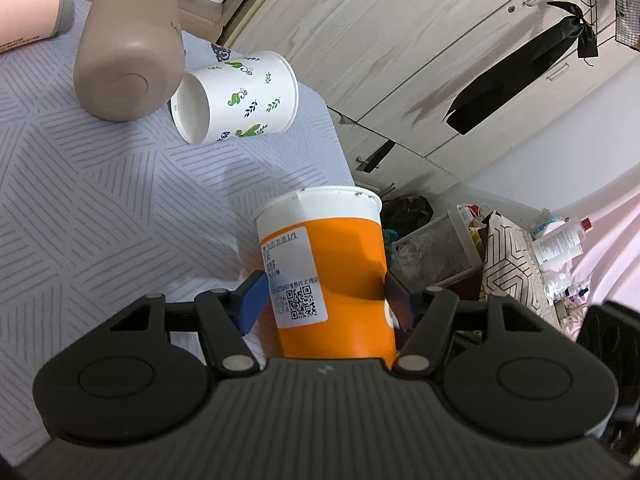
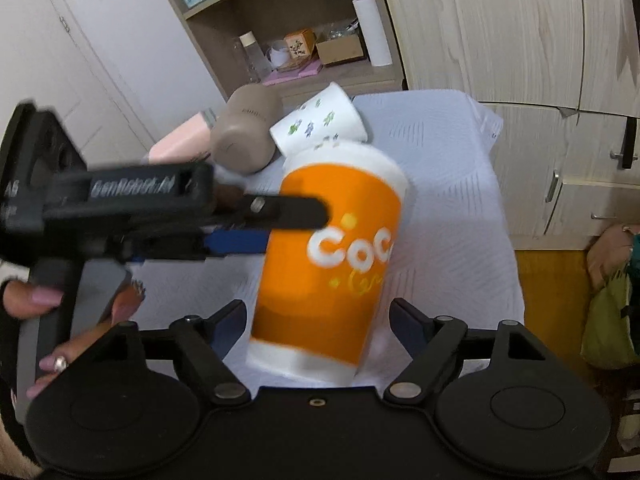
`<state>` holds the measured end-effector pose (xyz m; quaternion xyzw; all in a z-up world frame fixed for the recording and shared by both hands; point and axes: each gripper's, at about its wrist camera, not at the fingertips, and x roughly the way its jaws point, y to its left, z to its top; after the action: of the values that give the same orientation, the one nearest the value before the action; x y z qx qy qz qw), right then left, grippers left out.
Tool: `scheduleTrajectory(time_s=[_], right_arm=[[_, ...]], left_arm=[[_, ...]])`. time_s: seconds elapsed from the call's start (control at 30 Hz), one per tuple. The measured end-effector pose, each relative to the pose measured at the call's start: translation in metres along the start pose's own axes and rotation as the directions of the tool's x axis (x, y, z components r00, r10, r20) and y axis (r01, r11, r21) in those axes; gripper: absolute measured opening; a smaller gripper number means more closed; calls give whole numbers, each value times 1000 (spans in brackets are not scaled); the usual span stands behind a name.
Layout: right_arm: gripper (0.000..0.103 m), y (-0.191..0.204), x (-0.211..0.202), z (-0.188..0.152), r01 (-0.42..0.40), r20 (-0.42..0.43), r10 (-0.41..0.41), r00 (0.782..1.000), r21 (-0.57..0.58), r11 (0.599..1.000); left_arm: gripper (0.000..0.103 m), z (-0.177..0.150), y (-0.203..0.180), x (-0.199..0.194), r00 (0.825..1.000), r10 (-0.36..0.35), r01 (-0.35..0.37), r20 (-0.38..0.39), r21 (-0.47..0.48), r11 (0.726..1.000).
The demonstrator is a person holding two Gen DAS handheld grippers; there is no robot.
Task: Flip cup upright
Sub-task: 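Lift and rotate the orange cup with the right gripper, rim upward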
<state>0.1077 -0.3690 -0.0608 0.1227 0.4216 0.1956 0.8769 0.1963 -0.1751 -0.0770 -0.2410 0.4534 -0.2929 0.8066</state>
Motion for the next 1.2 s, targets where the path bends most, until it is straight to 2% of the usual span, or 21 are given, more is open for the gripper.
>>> scheduleTrajectory(time_s=[0.13, 0.23, 0.43, 0.6, 0.87, 1.0, 1.2], right_arm=[[83, -15, 7, 16, -51, -25, 51, 998, 31, 998], [82, -18, 15, 18, -75, -52, 77, 996, 29, 997], [80, -14, 12, 8, -75, -21, 76, 997, 40, 996], [80, -2, 7, -1, -71, 24, 70, 997, 21, 997], [79, 34, 2, -14, -71, 89, 77, 993, -61, 996], [78, 61, 4, -16, -74, 111, 89, 990, -131, 989], [77, 103, 11, -18, -55, 159, 94, 983, -234, 971]], left_arm=[[66, -1, -1, 0, 1000, 3, -3, 3, 1, 1000], [66, -1, 3, 5, 1000, -20, 19, -12, -37, 999], [66, -2, 6, 5, 998, -41, 40, -37, -45, 998], [66, -11, -1, -9, 1000, -28, 29, -10, 41, 999], [67, -26, -2, -50, 998, -21, 11, 55, 174, 985], [66, -34, 4, -80, 993, -13, -15, 115, 237, 971], [67, -43, 20, -123, 982, 1, -54, 188, 277, 959]])
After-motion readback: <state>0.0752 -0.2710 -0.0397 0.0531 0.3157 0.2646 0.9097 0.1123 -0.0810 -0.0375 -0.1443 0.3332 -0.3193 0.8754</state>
